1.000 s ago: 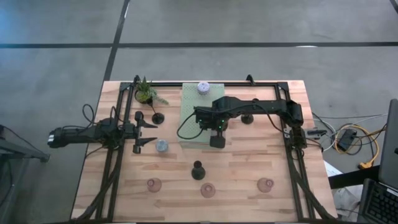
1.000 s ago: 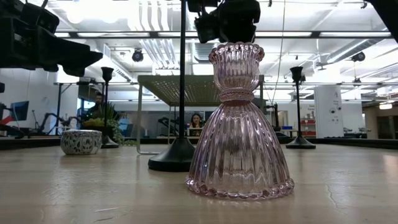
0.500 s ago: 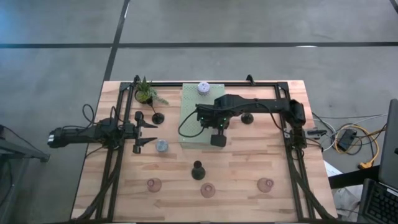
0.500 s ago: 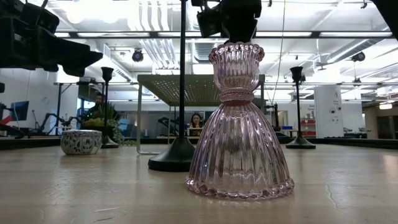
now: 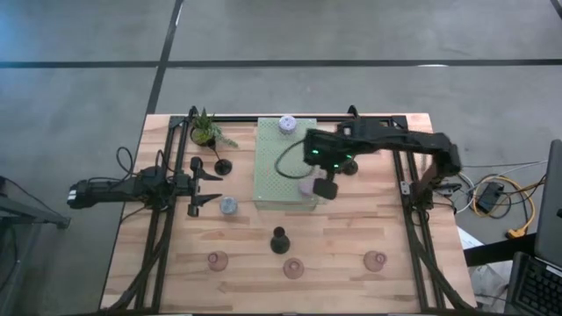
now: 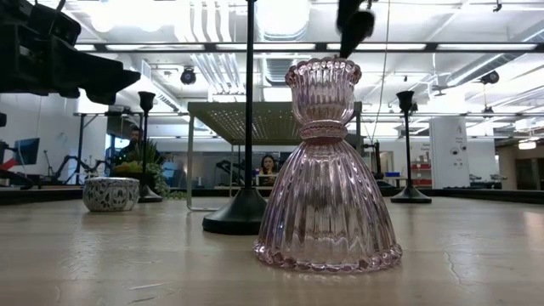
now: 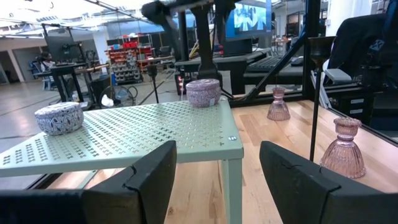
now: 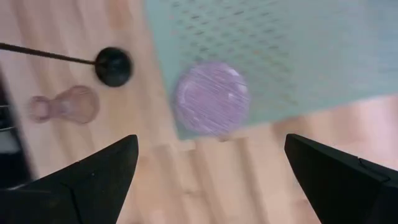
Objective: Pick & Place candle stick holders
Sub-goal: Put the green and white scented candle on the shelf
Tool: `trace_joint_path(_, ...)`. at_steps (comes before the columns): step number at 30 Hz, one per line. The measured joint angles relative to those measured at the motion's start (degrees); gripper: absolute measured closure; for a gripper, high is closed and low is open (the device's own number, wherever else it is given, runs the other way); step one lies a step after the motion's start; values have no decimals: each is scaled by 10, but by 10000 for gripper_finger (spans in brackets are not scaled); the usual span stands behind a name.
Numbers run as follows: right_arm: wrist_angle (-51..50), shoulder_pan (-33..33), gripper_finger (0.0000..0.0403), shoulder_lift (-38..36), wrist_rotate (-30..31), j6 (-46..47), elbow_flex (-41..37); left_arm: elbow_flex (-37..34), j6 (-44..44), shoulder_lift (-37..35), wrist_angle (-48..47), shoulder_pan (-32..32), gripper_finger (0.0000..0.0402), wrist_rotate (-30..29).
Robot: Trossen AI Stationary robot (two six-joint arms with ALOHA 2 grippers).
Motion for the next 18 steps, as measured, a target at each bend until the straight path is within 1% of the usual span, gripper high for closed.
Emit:
trace_joint_path(3, 40, 33, 5, -64, 113, 5, -62, 0, 0, 0, 0, 0, 165, 0)
trace_joint_path(5, 92, 58, 5, -117, 160, 15, -126, 0, 0, 0, 0, 0, 165, 0)
trace_joint_path(6, 117, 70, 5, -146, 172, 21, -160, 0, 0, 0, 0, 0, 165, 0)
trace_joint_path(8, 156, 88, 5, -204, 183, 38, -227, 0, 0, 0, 0, 0, 165, 0)
trace_joint_path(11, 197, 101, 5, -287, 183, 68, -310, 0, 0, 0, 0, 0, 165, 0)
trace_joint_path(15, 209, 101, 5, -391, 168, 70, -377, 0, 0, 0, 0, 0, 165, 0)
trace_joint_path(18, 209, 102, 5, -468, 161, 47, -412, 0, 0, 0, 0, 0, 165, 0)
